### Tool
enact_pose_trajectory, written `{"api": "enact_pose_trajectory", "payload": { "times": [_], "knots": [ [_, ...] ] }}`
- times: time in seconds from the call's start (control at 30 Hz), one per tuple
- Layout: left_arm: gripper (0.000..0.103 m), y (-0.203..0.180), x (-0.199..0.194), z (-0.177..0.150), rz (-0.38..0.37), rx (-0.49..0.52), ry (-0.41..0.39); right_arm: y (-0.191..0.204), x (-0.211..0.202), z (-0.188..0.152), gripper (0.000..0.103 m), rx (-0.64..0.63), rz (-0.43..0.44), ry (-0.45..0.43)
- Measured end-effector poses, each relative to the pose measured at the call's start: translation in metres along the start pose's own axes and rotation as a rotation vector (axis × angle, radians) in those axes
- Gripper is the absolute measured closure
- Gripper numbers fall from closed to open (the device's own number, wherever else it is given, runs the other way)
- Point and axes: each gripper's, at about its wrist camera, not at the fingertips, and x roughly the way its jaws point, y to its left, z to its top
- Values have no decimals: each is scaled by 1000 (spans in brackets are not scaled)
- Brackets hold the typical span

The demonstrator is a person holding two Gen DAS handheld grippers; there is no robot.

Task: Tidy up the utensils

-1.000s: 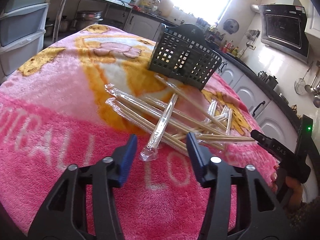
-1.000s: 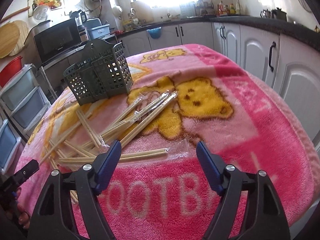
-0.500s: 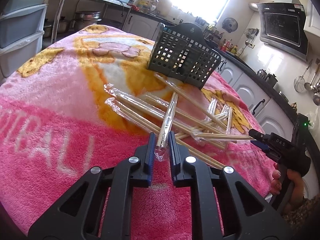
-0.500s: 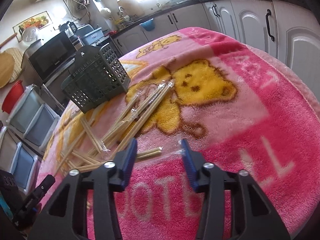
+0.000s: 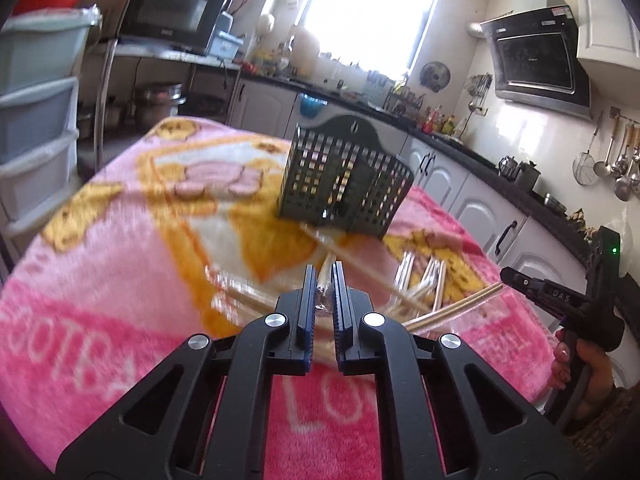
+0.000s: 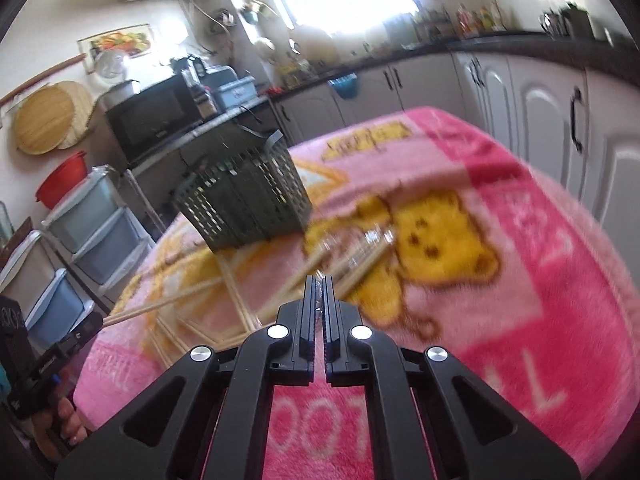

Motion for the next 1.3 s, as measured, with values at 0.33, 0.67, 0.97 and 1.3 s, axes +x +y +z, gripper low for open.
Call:
{"api": "enact_pose_trajectory", "payload": {
  "times": [0.33, 0.67, 0.97, 1.3],
  "knots": [
    [100, -7, -9, 39, -5, 45, -98, 30, -12, 46, 100, -123, 97, -87],
    [100, -20, -6, 78, -70, 72, -145, 62, -19, 80, 101, -229, 148, -159],
    [100, -34, -3, 105, -134, 96, -165, 77, -19, 104, 101, -251, 188, -182],
    [100, -48, -3, 152, -187, 132, -212, 89, -22, 139, 101, -245, 240, -228]
  ]
}}
